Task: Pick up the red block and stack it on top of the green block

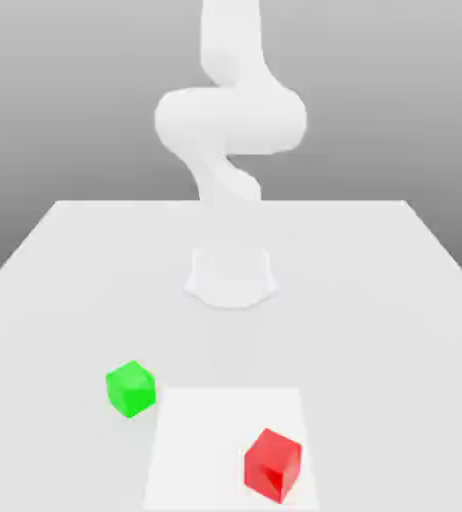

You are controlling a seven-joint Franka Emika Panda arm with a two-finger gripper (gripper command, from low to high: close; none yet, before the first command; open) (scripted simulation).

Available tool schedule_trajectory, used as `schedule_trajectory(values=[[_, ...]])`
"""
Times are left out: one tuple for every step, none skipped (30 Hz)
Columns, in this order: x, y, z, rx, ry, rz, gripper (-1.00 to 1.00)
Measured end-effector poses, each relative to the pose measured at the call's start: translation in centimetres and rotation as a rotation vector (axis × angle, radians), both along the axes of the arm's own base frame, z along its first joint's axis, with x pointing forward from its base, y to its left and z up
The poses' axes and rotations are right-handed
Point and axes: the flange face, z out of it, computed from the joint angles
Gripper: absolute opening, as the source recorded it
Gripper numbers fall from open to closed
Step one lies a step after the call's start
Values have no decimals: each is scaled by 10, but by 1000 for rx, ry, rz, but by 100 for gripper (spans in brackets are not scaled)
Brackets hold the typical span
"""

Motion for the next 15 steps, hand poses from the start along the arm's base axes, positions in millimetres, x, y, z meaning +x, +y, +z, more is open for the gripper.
schedule_trajectory(values=[[14,3,-18,3,32,-24,0],[26,5,-36,7,62,-47,0],[38,7,-54,11,92,-70,0],[48,8,-72,15,120,-91,0],[58,10,-91,19,149,-112,0],[67,11,-110,24,177,-133,0],[75,12,-129,30,206,-154,0],[82,13,-148,35,234,-174,0],[88,14,-167,42,261,-194,0],[93,14,-187,49,289,-213,0],[98,15,-207,56,317,-233,0],[102,16,-226,64,344,-252,0],[104,17,-246,73,372,-271,0],[106,18,-266,82,400,-289,0],[108,19,-285,91,427,-308,0]])
